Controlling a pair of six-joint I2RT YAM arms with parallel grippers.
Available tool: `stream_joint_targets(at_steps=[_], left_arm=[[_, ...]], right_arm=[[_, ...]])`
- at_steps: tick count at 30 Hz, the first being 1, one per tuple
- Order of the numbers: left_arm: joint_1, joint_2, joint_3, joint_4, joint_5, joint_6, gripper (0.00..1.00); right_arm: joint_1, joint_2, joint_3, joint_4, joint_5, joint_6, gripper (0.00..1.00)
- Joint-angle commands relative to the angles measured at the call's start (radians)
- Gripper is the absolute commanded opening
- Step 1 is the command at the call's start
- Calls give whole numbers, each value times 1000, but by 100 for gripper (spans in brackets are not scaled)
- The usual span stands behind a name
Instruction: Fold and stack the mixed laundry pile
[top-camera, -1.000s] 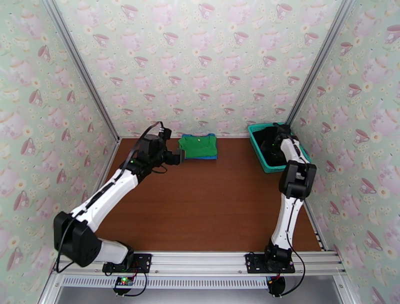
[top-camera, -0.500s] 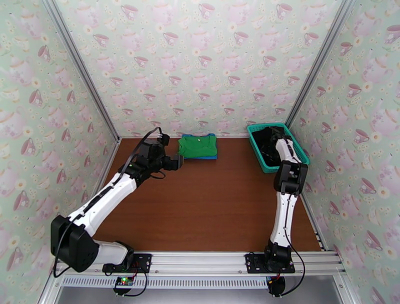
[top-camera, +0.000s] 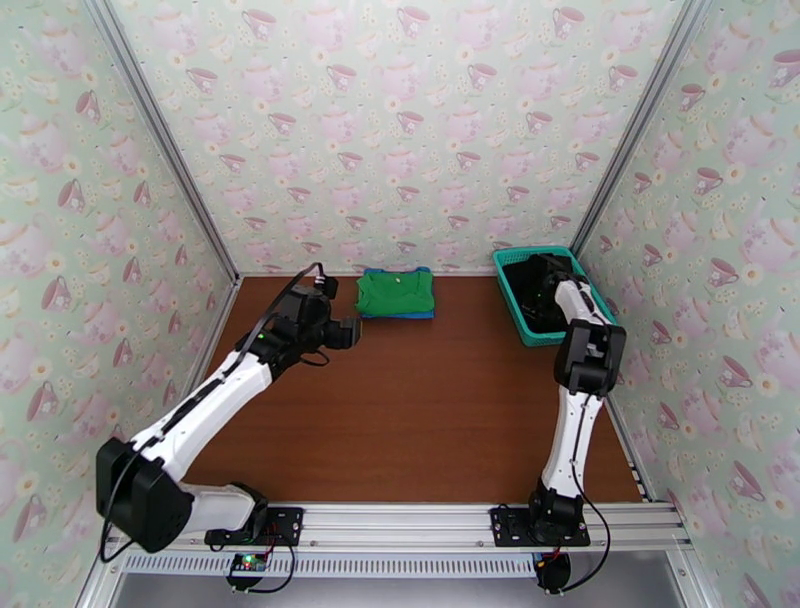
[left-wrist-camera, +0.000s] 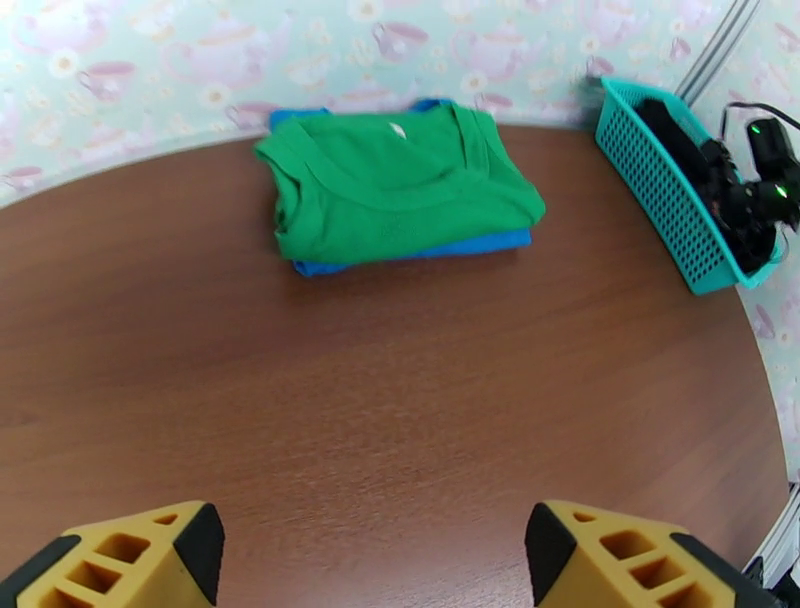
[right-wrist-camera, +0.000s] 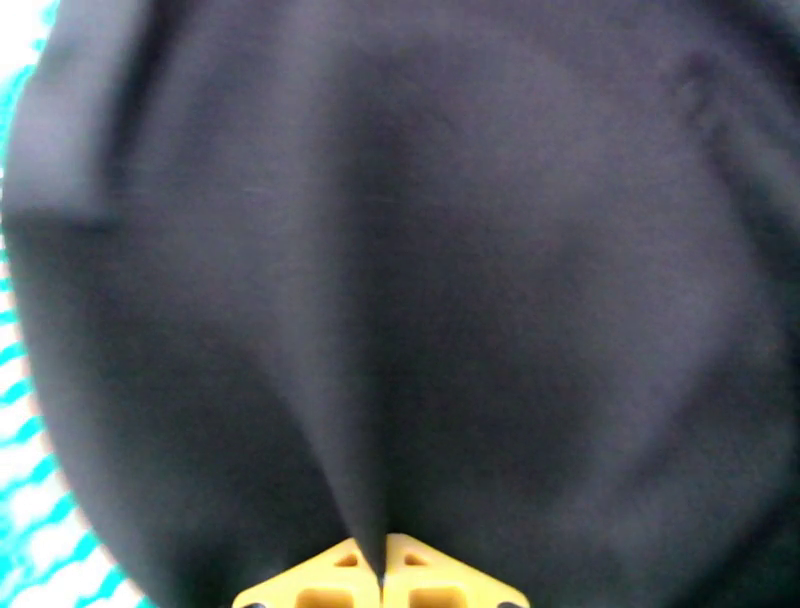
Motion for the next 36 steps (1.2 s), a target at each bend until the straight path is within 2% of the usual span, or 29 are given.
stream_joint_targets(at_steps=[1, 9, 16, 20, 24, 27, 31, 36], left_arm=[[-4, -56, -20, 16, -38, -15, 82], [-3, -91, -64, 52, -25, -26, 79], [-3, -116, -67, 48, -17, -29, 79], [-4, -154, -72, 35, -32, -25, 79], [-2, -200, -79, 9, -55, -20, 79], [0, -232, -78, -25, -82, -9, 79], [4, -278, -74, -84, -125, 11, 80], [7, -326, -63, -170, -168, 39, 83]], right_arm=[[4, -247, -94, 251, -82, 10, 0], [11, -524, -174, 333, -147, 25, 0], [22, -656, -144, 299, -242, 51, 0], [72, -738, -112, 271, -316, 53, 0], [174, -804, -100, 203, -338, 40, 0], [276, -854, -155, 163, -319, 28, 0], [453, -944, -381, 199, -220, 40, 0], [679, -986, -756, 365, -88, 142, 0]])
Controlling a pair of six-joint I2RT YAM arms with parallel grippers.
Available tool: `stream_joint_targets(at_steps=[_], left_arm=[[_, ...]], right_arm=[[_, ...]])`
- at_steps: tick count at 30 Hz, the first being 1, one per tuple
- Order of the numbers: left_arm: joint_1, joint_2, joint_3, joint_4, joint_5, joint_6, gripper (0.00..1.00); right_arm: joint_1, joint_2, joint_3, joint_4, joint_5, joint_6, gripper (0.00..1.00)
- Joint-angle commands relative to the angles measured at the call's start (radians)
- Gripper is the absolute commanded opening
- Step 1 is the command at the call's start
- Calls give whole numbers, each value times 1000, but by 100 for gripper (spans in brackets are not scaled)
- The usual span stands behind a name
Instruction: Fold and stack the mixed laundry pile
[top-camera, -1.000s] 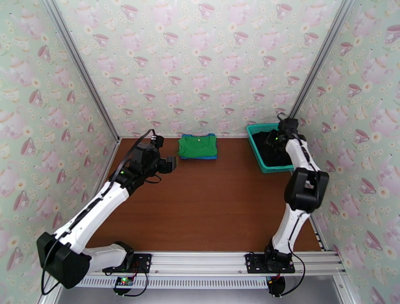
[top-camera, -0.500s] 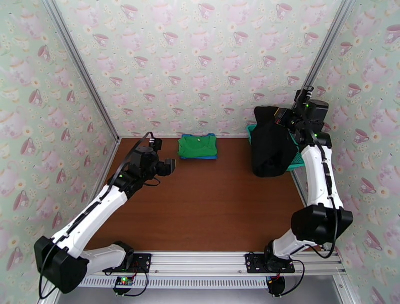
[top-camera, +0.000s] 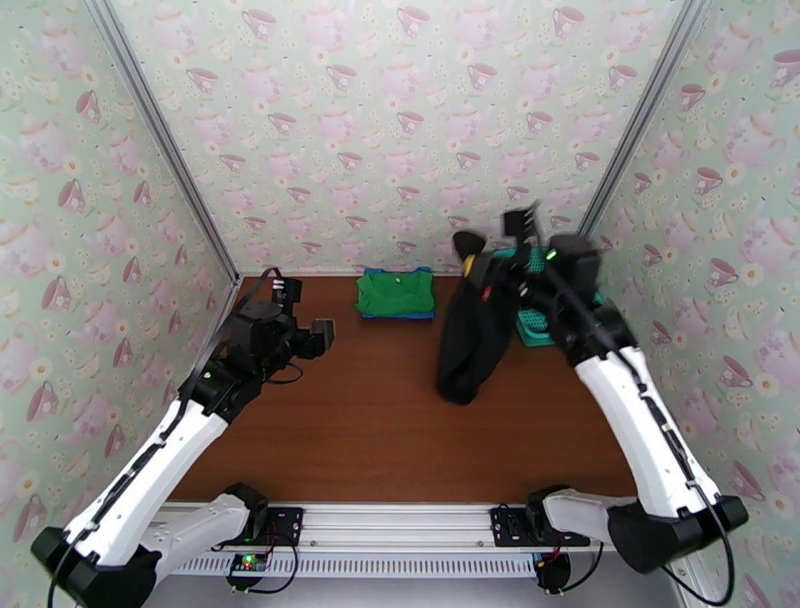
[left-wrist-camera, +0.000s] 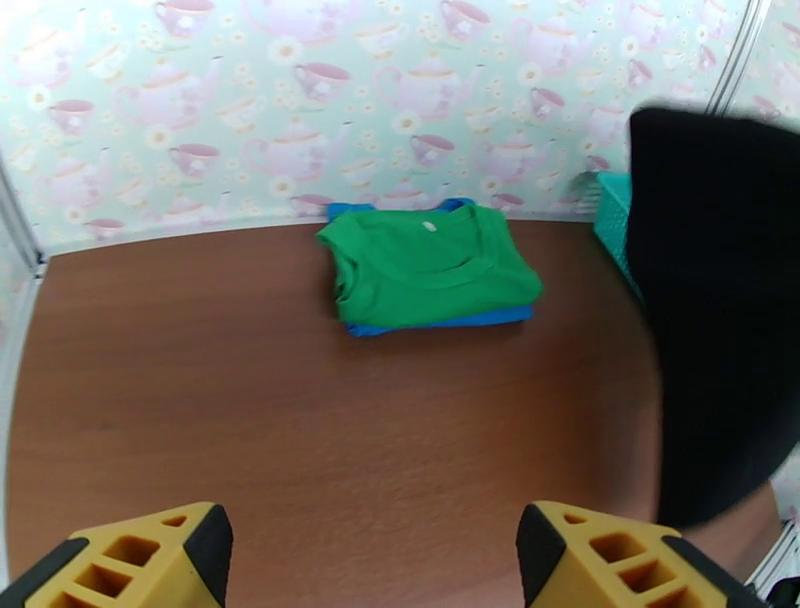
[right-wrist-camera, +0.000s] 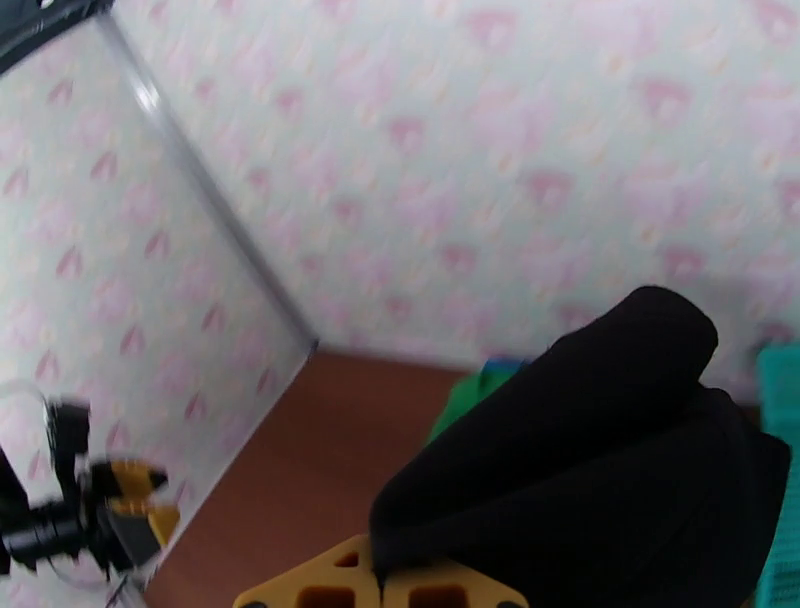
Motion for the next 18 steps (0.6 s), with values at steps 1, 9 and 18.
stream_joint_targets(at_steps=[1, 9, 18], left_arm=[[6, -37, 5, -96, -58, 33, 84], [7, -94, 23, -196, -76, 35, 97], [-1, -107, -23, -364, 49, -112, 100]], right_arm=[[115, 35, -218, 119, 125, 95, 0], [368, 272, -363, 296, 172, 178, 41], [393, 173, -259, 15, 388, 76, 68]])
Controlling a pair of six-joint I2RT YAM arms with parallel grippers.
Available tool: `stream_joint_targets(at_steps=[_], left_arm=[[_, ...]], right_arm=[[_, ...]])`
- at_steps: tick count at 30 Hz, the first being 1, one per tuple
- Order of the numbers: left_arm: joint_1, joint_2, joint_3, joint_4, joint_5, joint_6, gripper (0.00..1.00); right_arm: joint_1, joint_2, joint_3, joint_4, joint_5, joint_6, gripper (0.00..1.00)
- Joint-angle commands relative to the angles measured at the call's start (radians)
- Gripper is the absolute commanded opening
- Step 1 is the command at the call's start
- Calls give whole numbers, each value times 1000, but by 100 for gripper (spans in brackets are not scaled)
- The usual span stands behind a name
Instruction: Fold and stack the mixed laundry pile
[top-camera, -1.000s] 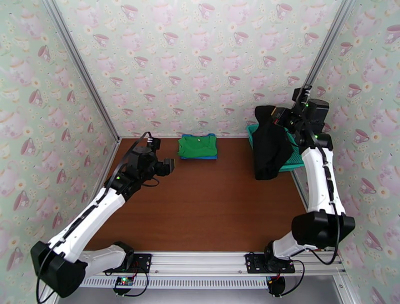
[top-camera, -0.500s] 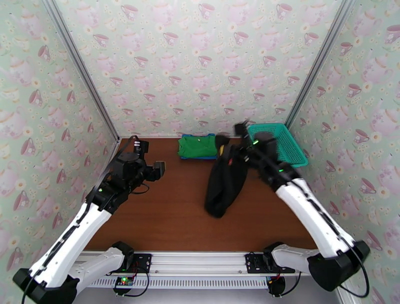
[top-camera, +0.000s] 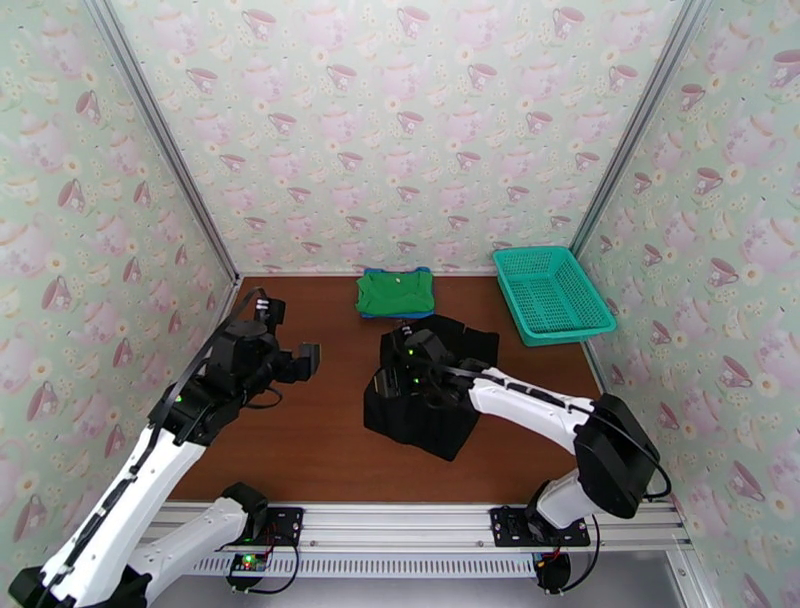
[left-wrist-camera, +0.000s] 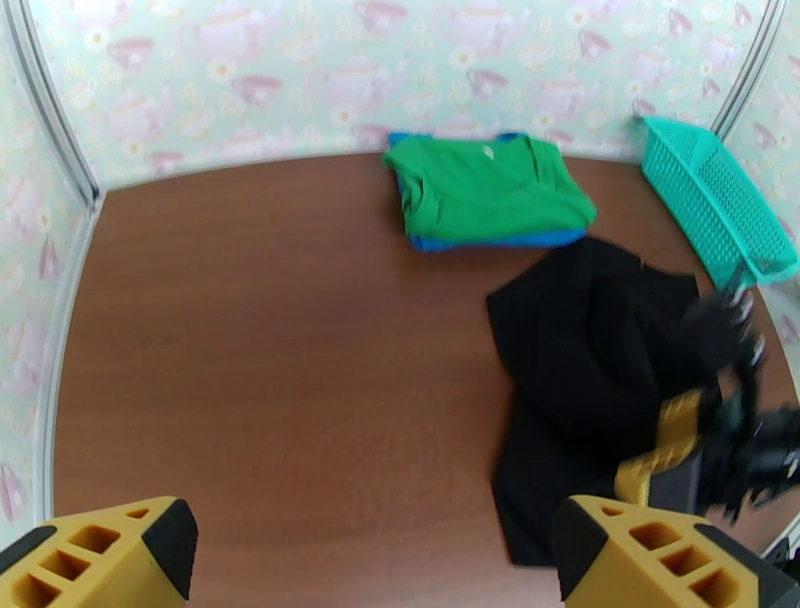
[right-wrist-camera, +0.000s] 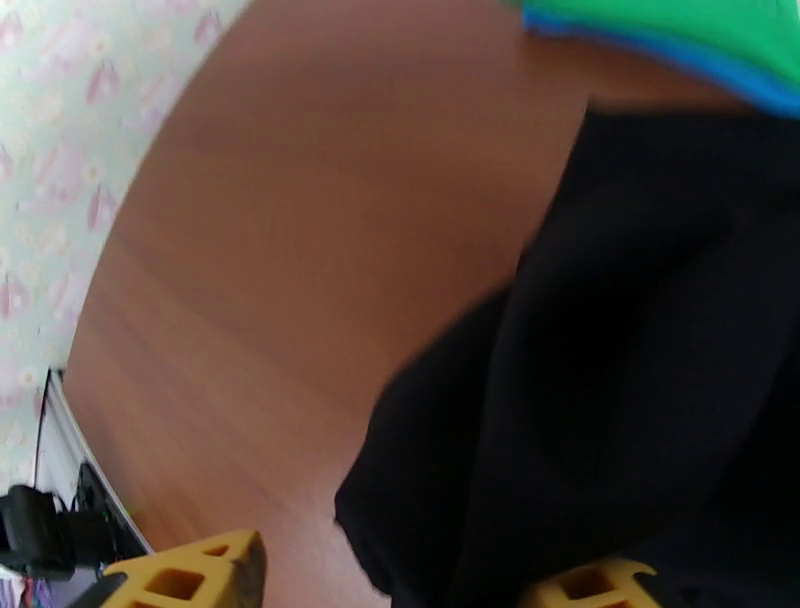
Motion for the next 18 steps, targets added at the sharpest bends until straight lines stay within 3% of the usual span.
stream_joint_targets(at_steps=[1, 6, 10, 14, 18], left_arm=[[-9, -3, -54, -90, 102, -107, 100], [-105, -34, -287, 22, 173, -260, 98], [-213, -2, -415, 235, 220, -345, 93], [-297, 125, -409, 429, 210, -334, 94], [-321, 347, -319, 487, 191, -277, 96]], right_arm=[[-5, -121, 29, -165, 174, -50, 68], [-20, -275, -63, -349, 309, -32, 68], [-104, -390, -215, -400, 281, 26, 68], [-181, -489, -361, -372, 206, 88, 69], [-184, -515, -466, -301, 137, 154, 69]])
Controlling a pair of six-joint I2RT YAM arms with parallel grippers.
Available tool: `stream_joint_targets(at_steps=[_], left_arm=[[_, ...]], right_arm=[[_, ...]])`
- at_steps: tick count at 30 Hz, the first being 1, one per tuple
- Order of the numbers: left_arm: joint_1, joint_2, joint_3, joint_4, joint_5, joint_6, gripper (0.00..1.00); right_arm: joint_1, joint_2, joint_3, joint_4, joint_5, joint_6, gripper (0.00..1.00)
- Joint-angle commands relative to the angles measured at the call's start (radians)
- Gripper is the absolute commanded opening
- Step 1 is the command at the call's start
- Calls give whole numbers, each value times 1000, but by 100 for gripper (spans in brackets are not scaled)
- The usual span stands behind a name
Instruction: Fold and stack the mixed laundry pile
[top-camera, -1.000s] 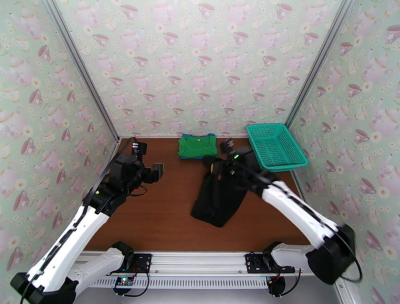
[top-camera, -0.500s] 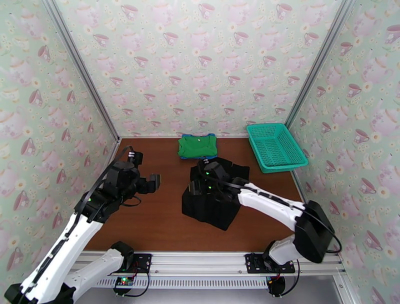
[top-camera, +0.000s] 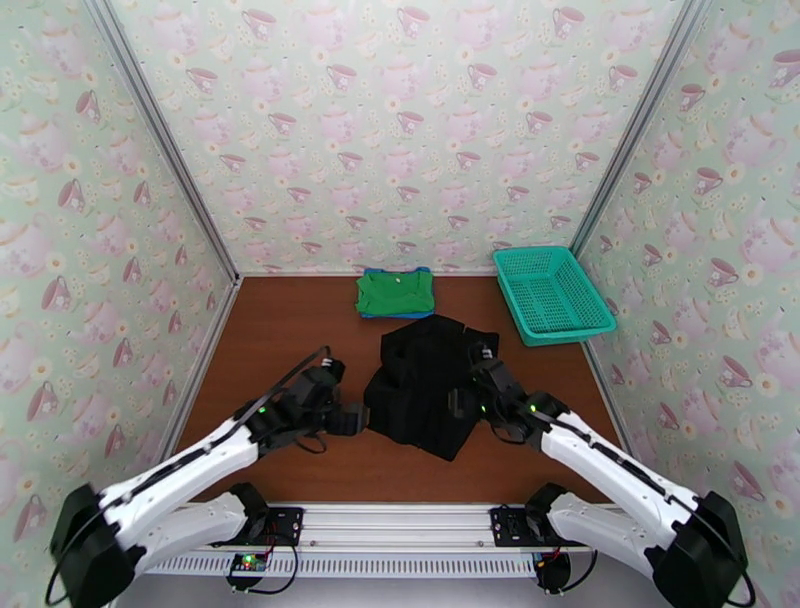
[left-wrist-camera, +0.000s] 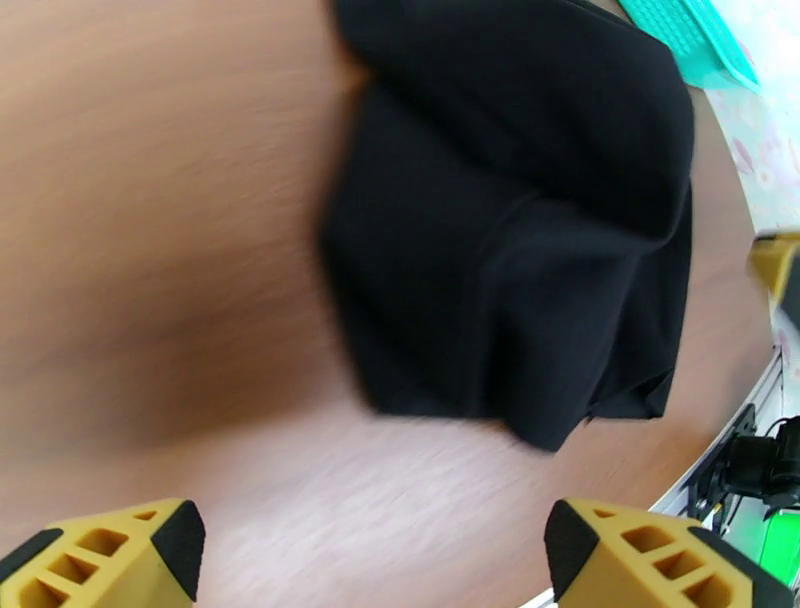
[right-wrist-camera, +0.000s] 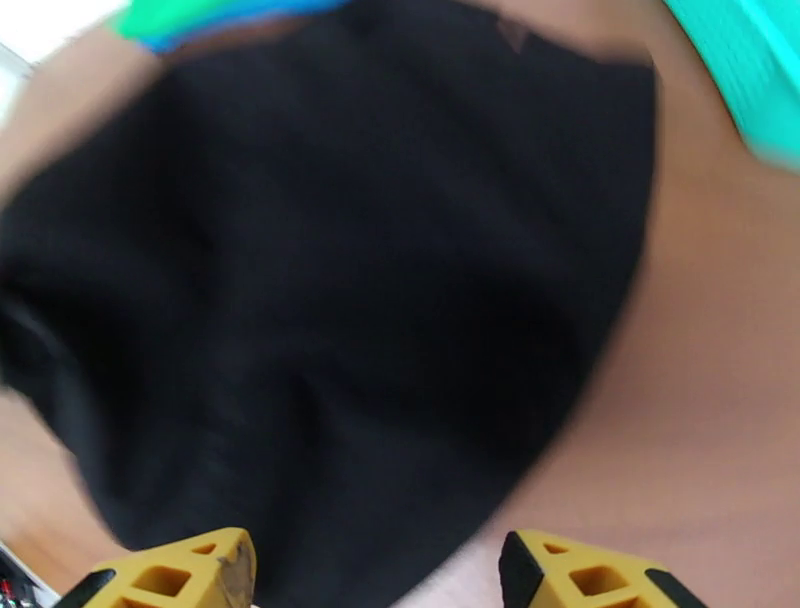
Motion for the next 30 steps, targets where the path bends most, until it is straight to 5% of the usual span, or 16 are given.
stream_joint_targets(at_steps=[1, 11, 15, 17, 25, 30], left_arm=[[-9, 152, 85, 136, 6, 32, 95], [-32, 402, 182, 177, -52, 49, 75], [-33, 434, 200, 195, -53, 61, 17], [-32, 445, 207, 203, -48, 65, 0], [-5, 412, 287, 59, -128, 185, 0], [143, 407, 360, -64, -104, 336, 0]], right_arm=[[-1, -12, -67, 71, -107, 89, 68], [189, 61, -91, 108, -163, 132, 63], [231, 94, -68, 71, -122, 150, 64], [239, 116, -61, 73, -100, 155, 64], [267, 257, 5, 102, -15, 176, 64], [311, 323, 20, 129, -54, 168, 63]])
